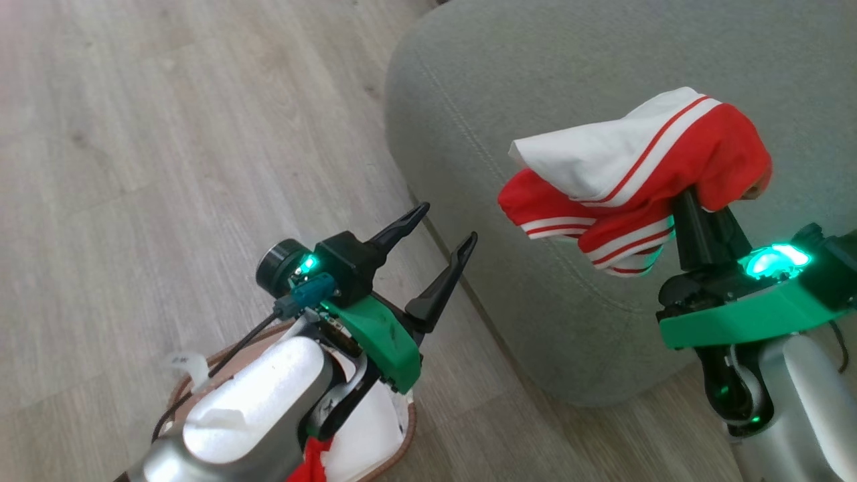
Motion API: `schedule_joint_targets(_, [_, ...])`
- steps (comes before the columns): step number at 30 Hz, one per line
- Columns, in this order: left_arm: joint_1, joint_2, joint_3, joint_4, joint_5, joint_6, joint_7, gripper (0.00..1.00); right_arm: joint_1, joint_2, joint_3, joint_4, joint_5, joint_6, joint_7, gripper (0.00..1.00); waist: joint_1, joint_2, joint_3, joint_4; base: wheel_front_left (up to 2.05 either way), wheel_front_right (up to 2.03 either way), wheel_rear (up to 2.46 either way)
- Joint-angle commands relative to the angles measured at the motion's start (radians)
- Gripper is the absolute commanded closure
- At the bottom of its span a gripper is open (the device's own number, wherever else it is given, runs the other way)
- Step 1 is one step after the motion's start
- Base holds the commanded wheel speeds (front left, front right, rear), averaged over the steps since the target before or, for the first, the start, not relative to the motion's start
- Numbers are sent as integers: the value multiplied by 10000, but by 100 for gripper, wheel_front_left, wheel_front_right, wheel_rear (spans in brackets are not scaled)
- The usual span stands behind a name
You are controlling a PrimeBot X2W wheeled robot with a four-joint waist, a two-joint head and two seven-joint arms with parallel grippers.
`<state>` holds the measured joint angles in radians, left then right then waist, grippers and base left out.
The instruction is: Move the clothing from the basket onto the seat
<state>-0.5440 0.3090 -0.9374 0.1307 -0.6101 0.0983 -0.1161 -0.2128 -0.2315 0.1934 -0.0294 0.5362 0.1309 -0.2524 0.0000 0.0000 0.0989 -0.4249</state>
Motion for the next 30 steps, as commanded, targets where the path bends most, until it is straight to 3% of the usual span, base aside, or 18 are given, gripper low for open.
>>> schedule_joint_targets(1, [-443, 218, 323, -283, 94, 26, -101, 0, -108, -17, 45, -441, -79, -2, -93, 100, 0, 0, 93, -163, 0, 0, 0])
schedule_joint_targets(10, [-602, 218, 253, -314, 141, 16, -48, 0, -222, -2, -97, -529, -113, -2, -93, 100, 0, 0, 368, -315, 0, 0, 0])
schedule_joint_targets(18, [-959, 374, 264, -529, 218, -24, 149, 0, -1293, -324, -477, -80, -16, -2, -93, 100, 0, 0, 1062, -110, 0, 0, 0])
schedule_joint_targets(30, [-1871, 686, 176, -1102, 538, -224, 725, 0, -4418, -1444, -958, 2819, 782, -2, -80, 100, 0, 0, 2914, 585, 0, 0, 0])
